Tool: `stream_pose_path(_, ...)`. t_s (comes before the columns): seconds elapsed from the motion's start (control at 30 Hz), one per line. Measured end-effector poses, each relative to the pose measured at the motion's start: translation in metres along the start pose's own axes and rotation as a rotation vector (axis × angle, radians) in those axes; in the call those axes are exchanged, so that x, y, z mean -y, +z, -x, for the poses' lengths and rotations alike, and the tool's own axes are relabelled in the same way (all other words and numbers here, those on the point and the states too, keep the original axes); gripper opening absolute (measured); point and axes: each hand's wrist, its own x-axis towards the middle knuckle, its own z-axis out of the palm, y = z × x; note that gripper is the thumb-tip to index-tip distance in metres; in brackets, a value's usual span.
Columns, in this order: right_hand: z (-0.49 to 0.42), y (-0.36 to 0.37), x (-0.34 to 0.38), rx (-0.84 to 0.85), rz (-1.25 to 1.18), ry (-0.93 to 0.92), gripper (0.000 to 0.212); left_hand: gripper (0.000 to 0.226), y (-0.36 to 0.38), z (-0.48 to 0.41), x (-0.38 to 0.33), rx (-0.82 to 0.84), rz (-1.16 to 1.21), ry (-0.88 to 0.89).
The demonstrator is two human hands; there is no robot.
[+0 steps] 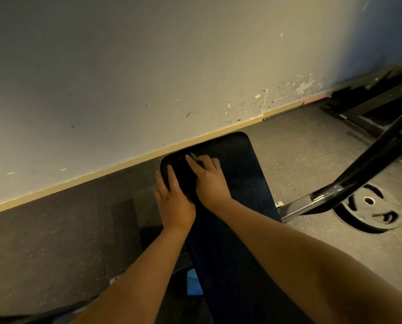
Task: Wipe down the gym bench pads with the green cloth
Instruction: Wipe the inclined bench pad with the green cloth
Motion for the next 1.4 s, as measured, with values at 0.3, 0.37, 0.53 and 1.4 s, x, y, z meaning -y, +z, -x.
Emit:
stream_pose_path(0.3, -0.033, -0.036, -0.069, -0.148, -0.058, 0.589, 0.070, 0.083, 0.006, 0.001, 0.002, 0.118, -0.022, -0.041)
stream_pose_path(0.37, -0.032, -0.023, -0.049, -0.162, -0.054, 0.609, 0.074, 0.084, 0.007, 0.001, 0.001, 0.132, -0.043, -0.050)
stream_pose_path(0.53, -0.009, 0.001, -0.008, -0.121, -0.057, 0.229, 0.066, 0.088, 0.007, 0.000, -0.002, 0.154, -0.095, -0.028)
stream_pose_path(1.4, 0.036, -0.055, -0.087, -0.077, 0.044, 0.682, 0.060, 0.076, 0.015, 0.016, -0.003, 0.167, -0.217, 0.061)
